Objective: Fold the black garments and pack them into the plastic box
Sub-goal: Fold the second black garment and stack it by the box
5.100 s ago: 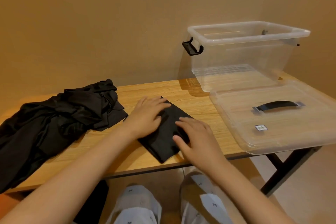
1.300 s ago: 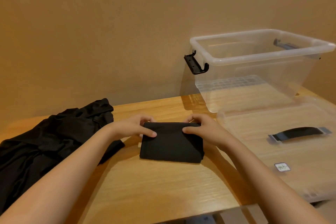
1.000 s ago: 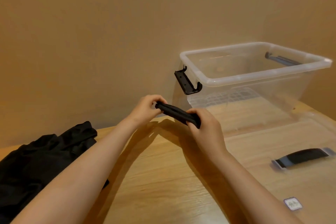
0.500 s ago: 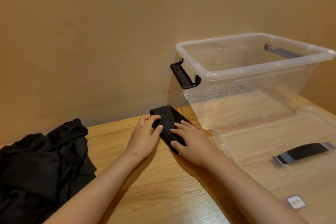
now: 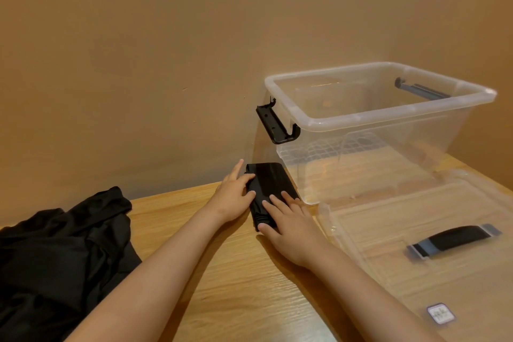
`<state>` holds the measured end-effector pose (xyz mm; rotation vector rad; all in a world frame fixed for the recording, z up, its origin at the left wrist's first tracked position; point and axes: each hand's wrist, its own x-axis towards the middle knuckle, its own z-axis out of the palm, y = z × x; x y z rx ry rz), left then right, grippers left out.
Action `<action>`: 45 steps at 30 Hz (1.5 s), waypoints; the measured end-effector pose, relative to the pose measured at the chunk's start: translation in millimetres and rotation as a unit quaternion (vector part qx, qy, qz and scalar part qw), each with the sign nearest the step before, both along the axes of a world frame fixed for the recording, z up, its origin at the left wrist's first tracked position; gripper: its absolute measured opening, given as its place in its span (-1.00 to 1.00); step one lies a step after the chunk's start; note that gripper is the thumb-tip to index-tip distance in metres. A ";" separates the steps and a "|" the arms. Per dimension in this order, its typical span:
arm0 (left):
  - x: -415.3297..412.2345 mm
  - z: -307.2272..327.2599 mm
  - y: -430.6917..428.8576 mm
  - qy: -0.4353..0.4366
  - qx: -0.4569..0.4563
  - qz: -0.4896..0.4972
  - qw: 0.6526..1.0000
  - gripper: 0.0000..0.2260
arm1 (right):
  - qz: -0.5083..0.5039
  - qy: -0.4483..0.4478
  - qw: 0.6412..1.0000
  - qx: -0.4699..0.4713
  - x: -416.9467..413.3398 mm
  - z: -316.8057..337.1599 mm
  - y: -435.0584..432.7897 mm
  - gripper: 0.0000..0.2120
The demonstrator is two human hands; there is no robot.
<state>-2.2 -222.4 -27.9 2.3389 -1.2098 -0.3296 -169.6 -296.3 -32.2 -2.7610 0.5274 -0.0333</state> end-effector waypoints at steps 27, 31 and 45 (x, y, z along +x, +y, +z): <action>-2.4 70.7 331.4 -0.148 0.155 0.186 0.959 -0.47 | 0.204 -0.118 0.971 0.046 77.2 36.2 200.2 -0.49; -3.5 57.6 358.0 -0.068 0.080 0.206 0.973 -0.55 | 0.200 -0.083 0.976 0.040 88.5 23.2 226.2 -0.46; 18.2 117.6 344.9 -0.051 -0.236 0.245 0.939 -0.90 | 0.068 -0.286 0.904 0.312 99.3 80.5 242.6 -0.88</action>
